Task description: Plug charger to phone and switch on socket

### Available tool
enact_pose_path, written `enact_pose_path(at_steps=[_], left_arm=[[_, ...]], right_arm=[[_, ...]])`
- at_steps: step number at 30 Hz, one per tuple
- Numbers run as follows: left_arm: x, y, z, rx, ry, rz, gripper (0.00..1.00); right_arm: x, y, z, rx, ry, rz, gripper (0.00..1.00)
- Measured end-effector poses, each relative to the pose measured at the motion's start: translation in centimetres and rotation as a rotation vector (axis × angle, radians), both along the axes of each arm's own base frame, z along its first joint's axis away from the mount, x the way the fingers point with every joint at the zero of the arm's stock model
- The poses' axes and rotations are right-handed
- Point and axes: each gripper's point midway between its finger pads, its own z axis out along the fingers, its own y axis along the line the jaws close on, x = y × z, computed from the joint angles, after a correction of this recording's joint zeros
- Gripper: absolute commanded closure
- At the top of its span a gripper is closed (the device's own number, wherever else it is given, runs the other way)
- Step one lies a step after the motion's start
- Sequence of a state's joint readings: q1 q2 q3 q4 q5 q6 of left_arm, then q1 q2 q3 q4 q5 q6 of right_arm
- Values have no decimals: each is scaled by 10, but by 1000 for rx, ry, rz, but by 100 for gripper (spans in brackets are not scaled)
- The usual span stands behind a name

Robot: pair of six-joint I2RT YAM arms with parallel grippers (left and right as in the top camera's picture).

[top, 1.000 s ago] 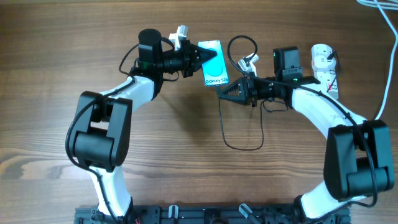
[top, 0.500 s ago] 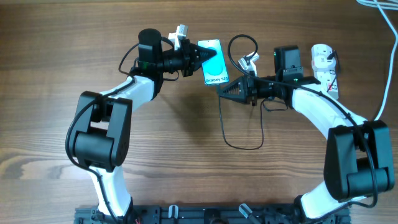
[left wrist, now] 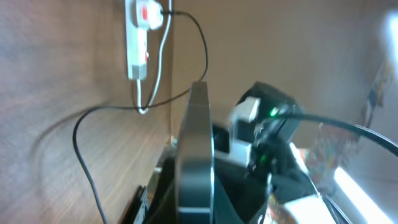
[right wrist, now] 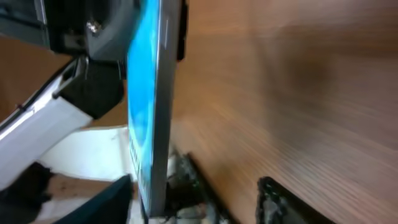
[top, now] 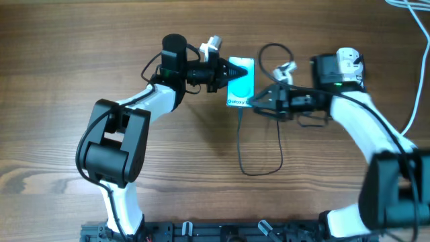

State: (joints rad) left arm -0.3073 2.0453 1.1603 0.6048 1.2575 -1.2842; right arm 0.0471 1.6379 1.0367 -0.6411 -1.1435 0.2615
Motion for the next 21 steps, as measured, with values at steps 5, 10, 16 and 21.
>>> enact_pose_path(at_steps=[5,10,16,21], left_arm=[[4,8,-1,0,5,13,96],[2,13,-31,84,153,54,96],[-9,27,-84,272,281,127,96],[-11,38,-109,394,232,162,96]], right_arm=[[0,-35,33,-123,-210,-78,8],[-8,-45,61,-208,-363,-106,4],[-16,-54,69,-294,-417,-134,2],[-20,-58,63,-332,-403,-128,2]])
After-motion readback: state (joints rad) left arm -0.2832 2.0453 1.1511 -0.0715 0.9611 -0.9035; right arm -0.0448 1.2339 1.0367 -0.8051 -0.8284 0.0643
